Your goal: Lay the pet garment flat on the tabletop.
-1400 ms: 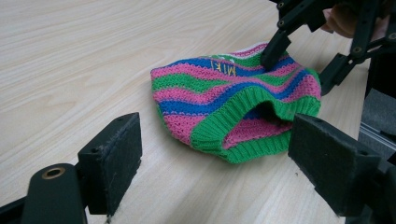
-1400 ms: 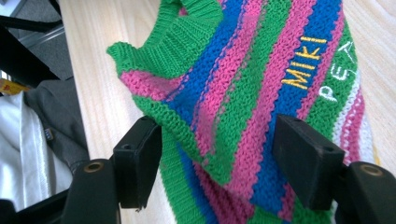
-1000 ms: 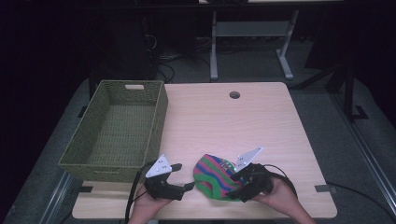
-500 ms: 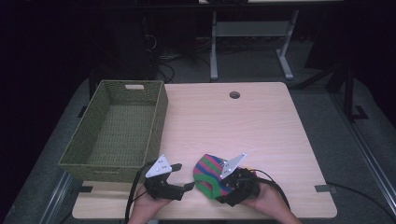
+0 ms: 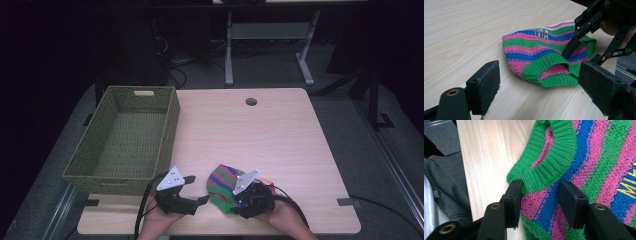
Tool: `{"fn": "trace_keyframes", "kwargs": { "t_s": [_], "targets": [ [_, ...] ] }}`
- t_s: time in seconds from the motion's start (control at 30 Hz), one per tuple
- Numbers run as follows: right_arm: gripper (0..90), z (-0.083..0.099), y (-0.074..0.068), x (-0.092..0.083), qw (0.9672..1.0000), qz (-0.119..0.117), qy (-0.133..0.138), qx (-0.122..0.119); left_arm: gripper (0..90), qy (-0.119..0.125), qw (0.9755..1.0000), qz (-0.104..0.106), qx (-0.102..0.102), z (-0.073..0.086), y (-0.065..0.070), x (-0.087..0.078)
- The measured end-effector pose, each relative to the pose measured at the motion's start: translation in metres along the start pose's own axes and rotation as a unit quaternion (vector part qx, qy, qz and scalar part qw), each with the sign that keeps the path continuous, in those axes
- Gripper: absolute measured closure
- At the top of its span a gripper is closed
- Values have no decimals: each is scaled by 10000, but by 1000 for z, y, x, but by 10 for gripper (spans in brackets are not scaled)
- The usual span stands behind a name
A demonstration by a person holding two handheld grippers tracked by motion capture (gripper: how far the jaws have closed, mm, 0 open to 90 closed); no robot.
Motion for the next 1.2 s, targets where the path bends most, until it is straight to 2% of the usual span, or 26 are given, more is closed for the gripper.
{"fn": "trace_keyframes", "kwargs": {
  "t_s": [0.13,0.3,0.4,0.43,0.5,0.77,0.97,1.2],
  "targets": [
    [576,1,1,0,10000,8,25,16,173,-36,10000,-4,18,1,0,1],
    [689,2,2,-1,9999,-38,71,131,173,-32,10000,1,5,1,1,2],
    [718,2,3,-1,9999,-47,68,108,173,-43,10000,4,7,1,0,2],
    [762,1,4,-1,9999,-77,53,100,174,-36,10000,18,-6,1,0,2],
    [782,1,4,-2,9999,-90,47,68,175,-48,10000,12,5,1,0,3],
    [802,1,8,-4,9994,-297,59,135,204,-66,9999,88,-27,1,-1,1],
    [808,0,7,-9,9994,-293,76,143,204,-66,9999,88,-18,1,-1,1],
    [811,-3,12,-24,9992,-318,230,116,204,-75,9999,97,-11,1,0,2]
  ]
}}
Point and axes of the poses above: each handheld gripper's, and its own axes: x roughly forward along the jaws, z roughly out of its underside, y roughly to its right, the point moved 6 cm from there along x, roughly forward along the jaws, and after that the axes turned 7 degrees about -x, right-handed, at the moved point
